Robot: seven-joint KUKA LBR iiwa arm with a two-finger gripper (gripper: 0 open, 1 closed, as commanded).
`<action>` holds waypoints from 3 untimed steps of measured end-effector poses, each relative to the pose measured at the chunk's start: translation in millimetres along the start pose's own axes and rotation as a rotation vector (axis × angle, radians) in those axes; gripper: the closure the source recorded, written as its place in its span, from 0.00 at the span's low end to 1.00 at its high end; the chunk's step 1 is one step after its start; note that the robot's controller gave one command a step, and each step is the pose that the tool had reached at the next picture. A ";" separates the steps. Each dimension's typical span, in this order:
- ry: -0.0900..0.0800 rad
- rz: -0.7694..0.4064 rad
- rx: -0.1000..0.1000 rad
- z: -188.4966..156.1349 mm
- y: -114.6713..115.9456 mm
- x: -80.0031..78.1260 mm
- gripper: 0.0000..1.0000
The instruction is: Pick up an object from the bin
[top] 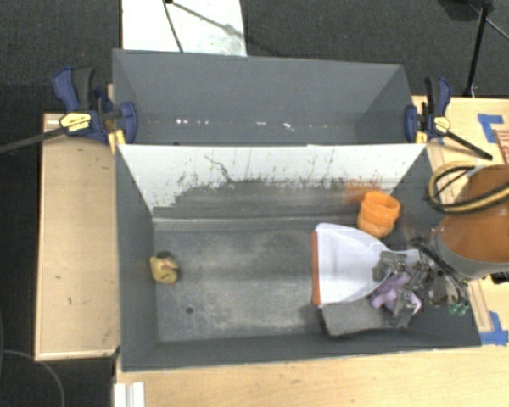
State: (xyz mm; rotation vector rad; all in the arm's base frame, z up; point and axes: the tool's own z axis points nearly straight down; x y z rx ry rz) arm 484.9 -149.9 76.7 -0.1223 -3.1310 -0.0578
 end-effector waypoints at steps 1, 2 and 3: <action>-0.004 0.010 0.005 -1.1 2.9 0.4 1.00; -0.006 0.004 0.011 -1.5 5.0 0.0 1.00; -0.009 0.002 0.016 -7.2 6.1 0.3 1.00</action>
Offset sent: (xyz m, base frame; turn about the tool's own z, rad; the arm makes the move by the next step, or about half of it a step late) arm -0.0001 0.0001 0.0016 0.0002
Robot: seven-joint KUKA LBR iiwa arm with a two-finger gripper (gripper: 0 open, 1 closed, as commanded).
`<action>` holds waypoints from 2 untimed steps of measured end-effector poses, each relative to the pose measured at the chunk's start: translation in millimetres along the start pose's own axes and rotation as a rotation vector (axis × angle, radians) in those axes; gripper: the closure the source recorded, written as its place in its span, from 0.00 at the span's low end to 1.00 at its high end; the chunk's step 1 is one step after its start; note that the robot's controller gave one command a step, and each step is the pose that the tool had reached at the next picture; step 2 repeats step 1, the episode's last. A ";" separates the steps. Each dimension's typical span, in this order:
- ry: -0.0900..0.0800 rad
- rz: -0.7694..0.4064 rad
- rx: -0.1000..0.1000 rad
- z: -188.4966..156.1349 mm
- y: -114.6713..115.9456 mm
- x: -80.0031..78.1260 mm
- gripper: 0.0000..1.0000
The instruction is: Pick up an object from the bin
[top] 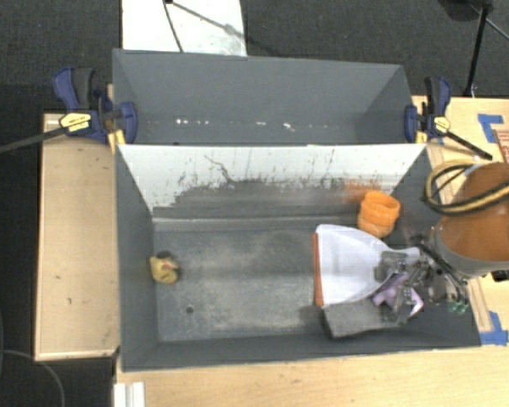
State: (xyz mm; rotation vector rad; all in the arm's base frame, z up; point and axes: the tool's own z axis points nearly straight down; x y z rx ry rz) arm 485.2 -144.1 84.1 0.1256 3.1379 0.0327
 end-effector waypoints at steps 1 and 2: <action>0.001 0.003 0.004 -20.8 -1.1 0.7 1.00; 0.001 0.003 0.004 -20.8 -1.1 0.7 1.00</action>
Offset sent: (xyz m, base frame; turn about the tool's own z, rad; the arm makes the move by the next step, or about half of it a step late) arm 0.0001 -0.0001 0.0459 0.0000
